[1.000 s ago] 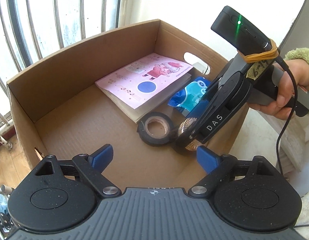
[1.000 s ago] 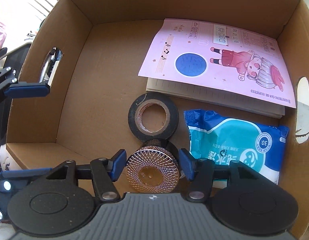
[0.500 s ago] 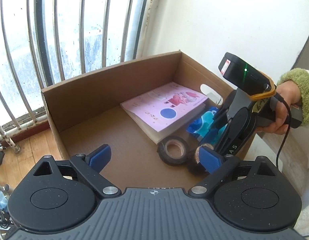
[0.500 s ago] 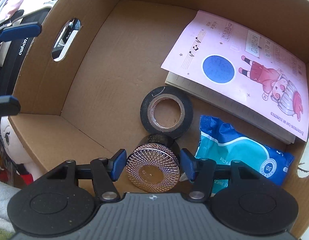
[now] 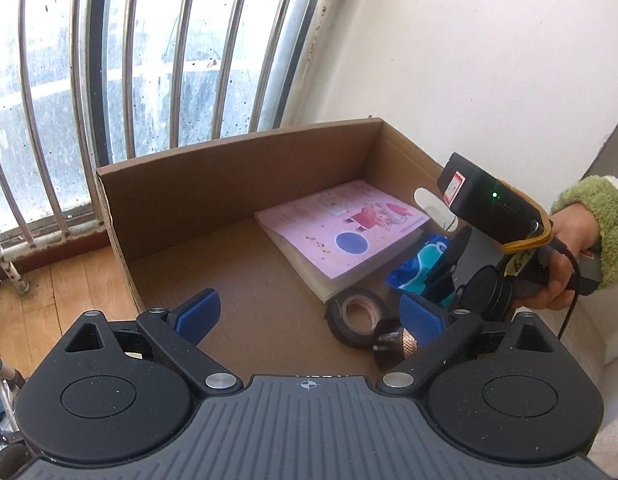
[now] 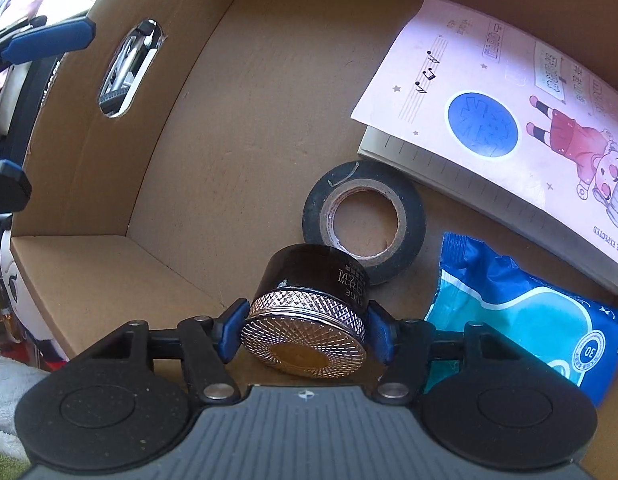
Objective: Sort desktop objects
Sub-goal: 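Open both tools and withdraw them from the box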
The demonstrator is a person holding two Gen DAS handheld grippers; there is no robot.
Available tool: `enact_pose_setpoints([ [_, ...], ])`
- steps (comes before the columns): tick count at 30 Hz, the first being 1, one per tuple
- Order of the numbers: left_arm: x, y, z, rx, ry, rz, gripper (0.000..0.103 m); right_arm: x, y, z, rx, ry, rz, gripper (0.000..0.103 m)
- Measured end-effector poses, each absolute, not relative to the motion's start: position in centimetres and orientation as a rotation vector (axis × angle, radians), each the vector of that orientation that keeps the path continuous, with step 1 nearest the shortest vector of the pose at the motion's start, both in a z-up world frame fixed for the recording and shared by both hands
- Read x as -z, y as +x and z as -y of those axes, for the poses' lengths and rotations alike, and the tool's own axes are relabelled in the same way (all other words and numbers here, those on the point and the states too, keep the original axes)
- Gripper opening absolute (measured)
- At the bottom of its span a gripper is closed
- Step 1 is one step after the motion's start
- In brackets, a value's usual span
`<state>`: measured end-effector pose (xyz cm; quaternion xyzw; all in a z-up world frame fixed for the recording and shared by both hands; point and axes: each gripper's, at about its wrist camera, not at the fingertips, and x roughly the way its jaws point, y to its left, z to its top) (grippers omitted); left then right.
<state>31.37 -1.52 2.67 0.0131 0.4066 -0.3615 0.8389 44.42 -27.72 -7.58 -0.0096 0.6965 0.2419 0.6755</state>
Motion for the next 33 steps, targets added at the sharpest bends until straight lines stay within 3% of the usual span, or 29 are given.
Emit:
enact_pose_setpoints([
  [17, -2.5, 30.8, 1.3, 0.764, 0.037, -0.858, 0.098, 3.7, 42.9, 28.5, -0.411, -0.053, -1.510, 0.069],
  [25, -2.2, 31.1, 0.9, 0.768, 0.014, -0.858, 0.098, 3.0, 41.3, 27.1, -0.352, -0.131, -1.436, 0.061],
  [33, -2.4, 30.6, 1.0, 0.778, 0.020, -0.845, 0.098, 3.9, 43.0, 27.0, -0.436, -0.066, -1.623, 0.060],
])
